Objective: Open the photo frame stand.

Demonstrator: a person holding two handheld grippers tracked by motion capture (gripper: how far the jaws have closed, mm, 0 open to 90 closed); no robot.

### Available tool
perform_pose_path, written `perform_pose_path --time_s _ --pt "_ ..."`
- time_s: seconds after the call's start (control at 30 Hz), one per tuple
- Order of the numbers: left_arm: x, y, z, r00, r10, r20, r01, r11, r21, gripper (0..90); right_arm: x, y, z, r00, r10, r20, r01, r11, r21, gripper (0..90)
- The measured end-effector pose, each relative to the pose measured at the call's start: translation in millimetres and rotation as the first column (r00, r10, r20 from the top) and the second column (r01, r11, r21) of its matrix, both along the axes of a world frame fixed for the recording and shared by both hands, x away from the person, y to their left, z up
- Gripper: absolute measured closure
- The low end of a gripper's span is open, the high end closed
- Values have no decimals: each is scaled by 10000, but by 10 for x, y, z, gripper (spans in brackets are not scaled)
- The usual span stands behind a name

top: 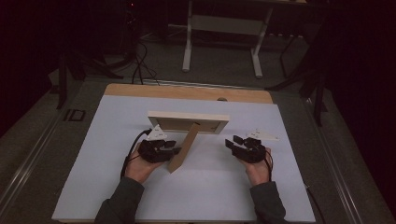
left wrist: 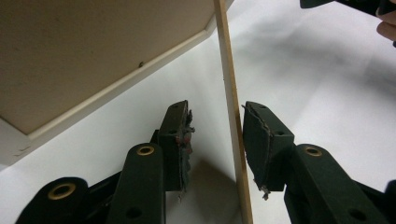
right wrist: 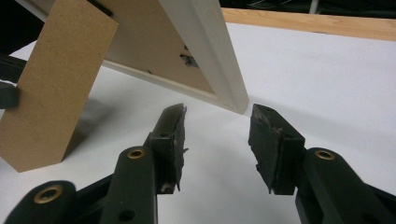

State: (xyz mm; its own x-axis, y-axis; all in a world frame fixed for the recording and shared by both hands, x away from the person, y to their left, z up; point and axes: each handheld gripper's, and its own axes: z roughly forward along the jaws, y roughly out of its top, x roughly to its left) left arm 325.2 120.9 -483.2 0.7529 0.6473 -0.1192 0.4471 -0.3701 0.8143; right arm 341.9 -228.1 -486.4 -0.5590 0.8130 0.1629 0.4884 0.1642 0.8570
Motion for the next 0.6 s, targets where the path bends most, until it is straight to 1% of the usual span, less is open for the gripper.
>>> perform_pose_path --time_s 0.07,0.1,0.2,0.3,0.47,0.6 --pt "-15 32 20 10000 44 30 -44 9999 -104 621 -3 -9 9 10000 -50 42 50 10000 -46 548" --pt "-22 48 29 10000 75 50 -74 9999 -90 624 -5 -11 14 10000 -58 39 58 10000 -57 548" --pt "-39 102 55 9998 178 94 -177 9997 -173 658 -15 -17 31 9999 -110 114 110 9999 -25 548" --pt "-47 134 75 9996 274 116 -271 9993 -248 665 -18 -26 44 9997 -142 178 142 9999 -14 548" --pt "-53 192 97 9988 465 130 -462 9987 -194 673 -16 -48 44 9993 -302 227 304 9995 -88 547" --pt "-50 247 112 9975 683 185 -677 9973 -276 673 -1 -82 43 9987 -455 213 456 9989 -47 548"
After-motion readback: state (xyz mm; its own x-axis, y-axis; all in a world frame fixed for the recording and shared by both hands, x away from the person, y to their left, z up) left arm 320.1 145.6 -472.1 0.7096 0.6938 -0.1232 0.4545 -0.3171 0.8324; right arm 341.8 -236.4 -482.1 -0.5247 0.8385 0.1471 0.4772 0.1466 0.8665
